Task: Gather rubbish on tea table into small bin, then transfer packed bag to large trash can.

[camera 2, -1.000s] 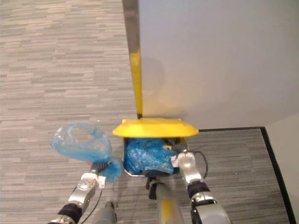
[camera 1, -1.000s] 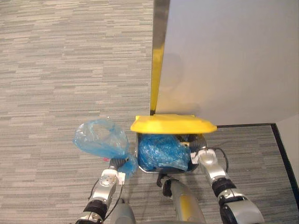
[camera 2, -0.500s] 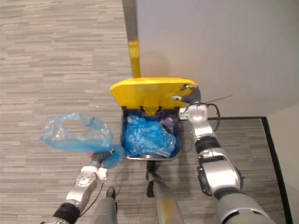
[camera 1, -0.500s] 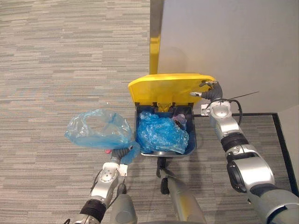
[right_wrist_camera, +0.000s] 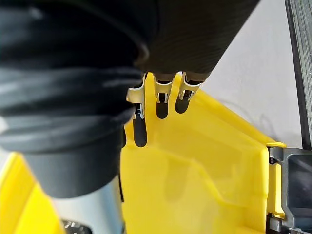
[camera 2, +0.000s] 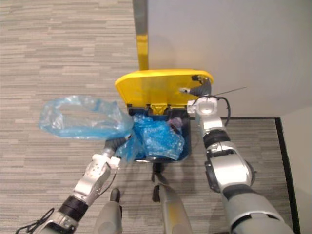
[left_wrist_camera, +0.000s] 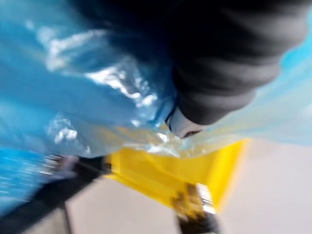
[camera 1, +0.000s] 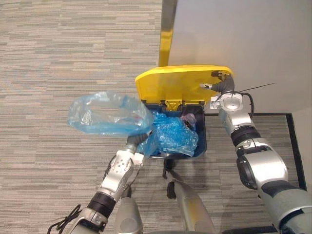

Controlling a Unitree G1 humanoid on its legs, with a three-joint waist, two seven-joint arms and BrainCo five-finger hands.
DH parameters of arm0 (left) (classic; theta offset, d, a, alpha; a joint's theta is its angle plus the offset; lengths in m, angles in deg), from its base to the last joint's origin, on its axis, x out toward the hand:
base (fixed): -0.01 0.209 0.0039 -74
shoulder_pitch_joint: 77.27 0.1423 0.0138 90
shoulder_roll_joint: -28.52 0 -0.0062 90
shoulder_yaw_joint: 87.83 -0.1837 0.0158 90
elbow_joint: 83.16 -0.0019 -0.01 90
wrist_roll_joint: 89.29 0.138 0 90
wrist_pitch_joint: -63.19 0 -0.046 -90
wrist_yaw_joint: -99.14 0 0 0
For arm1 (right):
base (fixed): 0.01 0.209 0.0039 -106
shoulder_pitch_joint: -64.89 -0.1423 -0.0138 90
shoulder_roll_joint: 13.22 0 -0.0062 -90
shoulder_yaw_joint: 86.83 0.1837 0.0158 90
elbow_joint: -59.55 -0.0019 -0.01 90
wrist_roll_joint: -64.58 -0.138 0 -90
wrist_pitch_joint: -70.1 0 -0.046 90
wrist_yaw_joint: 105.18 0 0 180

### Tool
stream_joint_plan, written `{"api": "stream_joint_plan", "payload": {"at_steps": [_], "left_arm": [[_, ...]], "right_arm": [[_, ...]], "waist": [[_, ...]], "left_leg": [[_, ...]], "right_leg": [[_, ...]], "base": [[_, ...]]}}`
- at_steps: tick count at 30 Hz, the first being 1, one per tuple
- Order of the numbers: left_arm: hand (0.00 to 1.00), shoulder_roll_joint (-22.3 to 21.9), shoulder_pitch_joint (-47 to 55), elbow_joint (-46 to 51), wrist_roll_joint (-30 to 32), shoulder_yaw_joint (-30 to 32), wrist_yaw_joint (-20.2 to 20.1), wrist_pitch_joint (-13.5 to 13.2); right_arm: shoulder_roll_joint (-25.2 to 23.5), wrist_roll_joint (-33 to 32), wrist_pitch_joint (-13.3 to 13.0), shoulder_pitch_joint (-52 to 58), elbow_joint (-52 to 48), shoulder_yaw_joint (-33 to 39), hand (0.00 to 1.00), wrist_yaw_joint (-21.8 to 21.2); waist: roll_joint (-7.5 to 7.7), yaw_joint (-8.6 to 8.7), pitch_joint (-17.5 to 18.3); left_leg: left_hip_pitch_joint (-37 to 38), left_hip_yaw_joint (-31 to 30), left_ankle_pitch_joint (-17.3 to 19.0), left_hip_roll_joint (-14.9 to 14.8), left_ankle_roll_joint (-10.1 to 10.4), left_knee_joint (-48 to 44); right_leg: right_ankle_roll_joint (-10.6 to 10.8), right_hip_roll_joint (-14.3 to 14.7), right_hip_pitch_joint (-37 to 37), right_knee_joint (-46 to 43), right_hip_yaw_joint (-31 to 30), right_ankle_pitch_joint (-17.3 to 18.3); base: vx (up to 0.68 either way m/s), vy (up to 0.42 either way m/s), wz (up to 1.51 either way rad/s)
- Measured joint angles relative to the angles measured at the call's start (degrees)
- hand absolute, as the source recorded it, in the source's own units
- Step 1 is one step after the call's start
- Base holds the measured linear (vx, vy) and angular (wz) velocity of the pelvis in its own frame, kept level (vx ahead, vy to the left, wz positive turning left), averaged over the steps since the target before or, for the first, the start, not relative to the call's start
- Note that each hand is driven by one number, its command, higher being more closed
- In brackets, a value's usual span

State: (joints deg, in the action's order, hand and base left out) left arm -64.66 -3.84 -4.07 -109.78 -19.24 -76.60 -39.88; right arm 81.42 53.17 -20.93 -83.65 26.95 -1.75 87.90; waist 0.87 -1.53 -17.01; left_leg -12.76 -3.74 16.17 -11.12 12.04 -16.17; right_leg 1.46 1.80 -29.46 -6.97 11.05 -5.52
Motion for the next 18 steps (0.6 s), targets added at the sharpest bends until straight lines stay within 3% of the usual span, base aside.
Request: {"api": "stream_joint_plan", "payload": {"at_steps": [9,14,18], "left_arm": [[1.00,-1.74,-7.57,1.75,0.93,-3.75,2.17,-0.24],[1.00,-2.36,-15.74,-6.96,4.73,-4.48,4.10,0.25],[1.00,-2.49,-23.27,-16.22,6.96,-4.34,5.75,2.10]], "right_arm": [[-0.06,0.01,0.03,-2.29,-0.44,-2.15,0.00,-0.98],[-0.01,0.02,-0.04,-4.85,-3.08,-2.16,0.00,-0.65],[0.18,0.00,-0.14,-5.08,-5.91,-2.23,0.00,-0.50]], "waist": [[-0.04,1.38,-2.32],[0.14,1.60,-2.84],[1.11,2.16,-5.58]], "left_leg": [[1.19,0.15,0.38,-0.21,-0.66,0.13],[-1.39,1.72,-0.04,0.07,0.13,0.07],[-2.34,1.71,-0.13,-0.48,0.40,-0.30]], "right_leg": [[-0.36,0.24,1.16,0.14,-0.24,0.24],[-0.65,0.22,-2.69,-0.99,-1.49,-0.02],[-0.81,0.53,-3.70,-1.27,-1.41,-0.14]], "base": [[0.02,0.003,0.00],[0.04,-0.007,-0.13],[0.03,-0.006,-0.02]]}}
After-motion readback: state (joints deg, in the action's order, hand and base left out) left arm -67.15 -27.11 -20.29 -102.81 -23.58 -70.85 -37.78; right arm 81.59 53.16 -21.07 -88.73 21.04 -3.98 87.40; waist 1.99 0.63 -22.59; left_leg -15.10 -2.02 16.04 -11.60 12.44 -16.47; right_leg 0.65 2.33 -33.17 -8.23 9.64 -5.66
